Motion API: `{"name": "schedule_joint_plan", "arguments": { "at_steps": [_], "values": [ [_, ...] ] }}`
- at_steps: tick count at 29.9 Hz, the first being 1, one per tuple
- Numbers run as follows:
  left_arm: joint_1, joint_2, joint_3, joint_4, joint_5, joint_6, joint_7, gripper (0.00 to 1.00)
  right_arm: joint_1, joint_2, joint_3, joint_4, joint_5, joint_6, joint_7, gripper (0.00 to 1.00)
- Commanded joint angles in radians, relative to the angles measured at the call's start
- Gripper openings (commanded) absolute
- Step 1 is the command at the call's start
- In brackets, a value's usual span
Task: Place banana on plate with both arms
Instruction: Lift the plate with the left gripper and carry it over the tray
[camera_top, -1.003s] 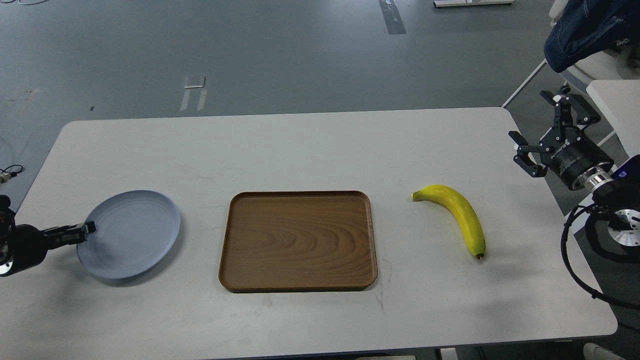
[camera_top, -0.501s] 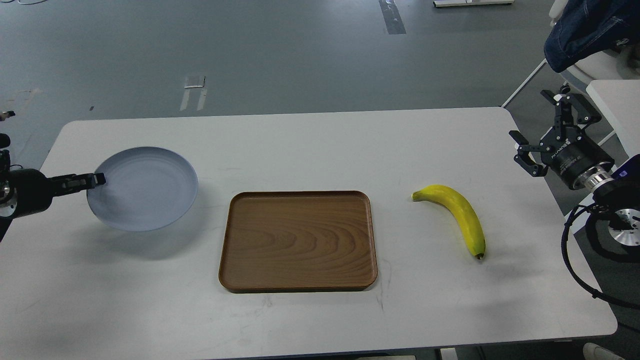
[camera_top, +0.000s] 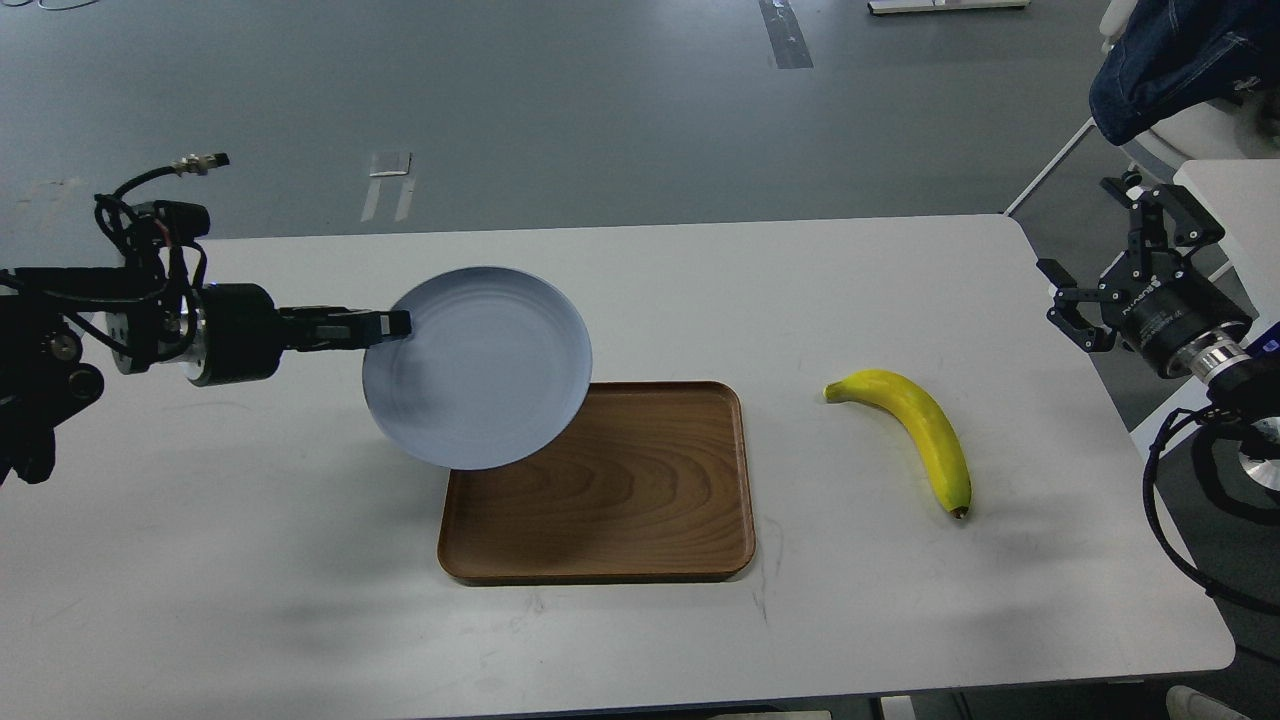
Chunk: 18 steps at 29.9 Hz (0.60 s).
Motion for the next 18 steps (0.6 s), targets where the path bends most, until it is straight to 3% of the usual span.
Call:
{"name": "schedule_joint_plan", "arguments": {
  "at_steps": [1,8,18],
  "values": [
    [0.001,-0.101,0.0,0.008,0.059,-0.001,0.0,0.0,-0.002,-0.031,0.001,0.0,0.0,0.0,0.0,1.0],
    [-0.002,-0.244,0.022,0.069,0.094,0.0,0.0,0.0,-0.015,-0.056,0.001,0.0,0.0,0.0,0.0,1.0],
    [0.0,-0.377,0.066,0.296,0.1,0.023,0.0,0.0,-0.021,-0.063,0.001,-0.002,0.0,0.0,0.0,1.0]
  ]
}}
